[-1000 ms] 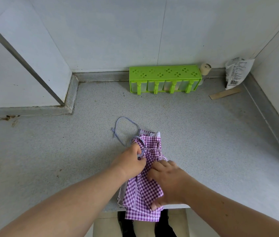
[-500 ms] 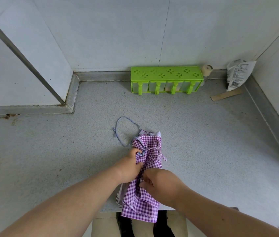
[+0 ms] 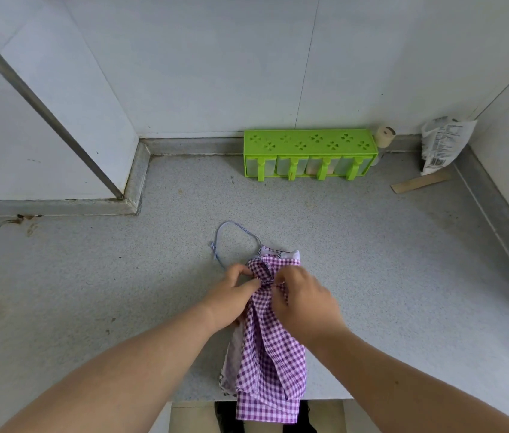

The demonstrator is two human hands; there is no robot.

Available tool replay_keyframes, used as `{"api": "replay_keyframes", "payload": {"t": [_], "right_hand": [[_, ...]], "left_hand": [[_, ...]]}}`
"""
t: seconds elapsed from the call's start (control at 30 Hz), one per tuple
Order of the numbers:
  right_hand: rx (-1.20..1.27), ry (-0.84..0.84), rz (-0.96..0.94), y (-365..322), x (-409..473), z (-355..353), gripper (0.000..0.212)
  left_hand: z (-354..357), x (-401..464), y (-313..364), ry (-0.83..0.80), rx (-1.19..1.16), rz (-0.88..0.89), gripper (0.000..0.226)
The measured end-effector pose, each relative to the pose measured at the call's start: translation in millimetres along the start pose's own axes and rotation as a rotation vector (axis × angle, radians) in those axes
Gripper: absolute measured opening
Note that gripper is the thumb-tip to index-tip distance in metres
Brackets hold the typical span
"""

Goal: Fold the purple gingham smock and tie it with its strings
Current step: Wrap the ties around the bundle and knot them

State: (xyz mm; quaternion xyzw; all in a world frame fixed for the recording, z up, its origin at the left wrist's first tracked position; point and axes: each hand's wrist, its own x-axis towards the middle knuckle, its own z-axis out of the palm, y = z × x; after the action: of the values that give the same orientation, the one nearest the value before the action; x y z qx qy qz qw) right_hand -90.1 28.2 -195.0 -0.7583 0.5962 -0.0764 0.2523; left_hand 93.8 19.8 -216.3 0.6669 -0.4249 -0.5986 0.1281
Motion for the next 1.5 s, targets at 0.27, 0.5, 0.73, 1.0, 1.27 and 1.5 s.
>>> {"api": "replay_keyframes", "payload": {"t": [0.27,0.5,0.73,1.0,1.27,1.5], "right_hand": [[-0.010,-0.123,0.186,-14.2,72.2,12.8,0.025],[0.388,-0.208,0.223,-8.6,68.7,3.7,0.035],[0.850,-0.213,0.233,-8.3,47.7,-22.7,0.036],[0.832,-0.158,0.188,-5.7,32.4,-47.8,0.031],[0.846,-0.022,0.321,-9.1,19.7,-65.3,0.029],[0.896,0.015,0.312,-28.3,12.2,-88.1,0.027]], "left_hand": [[-9.4,20.9,2.9,0.037,0.020,-0.079,0.029],[-8.3,28.2,17.4,0.037,0.044,-0.167,0.040],[-5.4,25.3,42.8,0.078,-0.299,-0.166,0.042],[-4.3,34.8,63.2,0.058,-0.291,-0.152,0.035],[-10.0,16.4,70.3,0.134,-0.291,-0.042,0.031],[-42.6,-26.3,79.0,0.369,0.355,0.286,0.026]]}}
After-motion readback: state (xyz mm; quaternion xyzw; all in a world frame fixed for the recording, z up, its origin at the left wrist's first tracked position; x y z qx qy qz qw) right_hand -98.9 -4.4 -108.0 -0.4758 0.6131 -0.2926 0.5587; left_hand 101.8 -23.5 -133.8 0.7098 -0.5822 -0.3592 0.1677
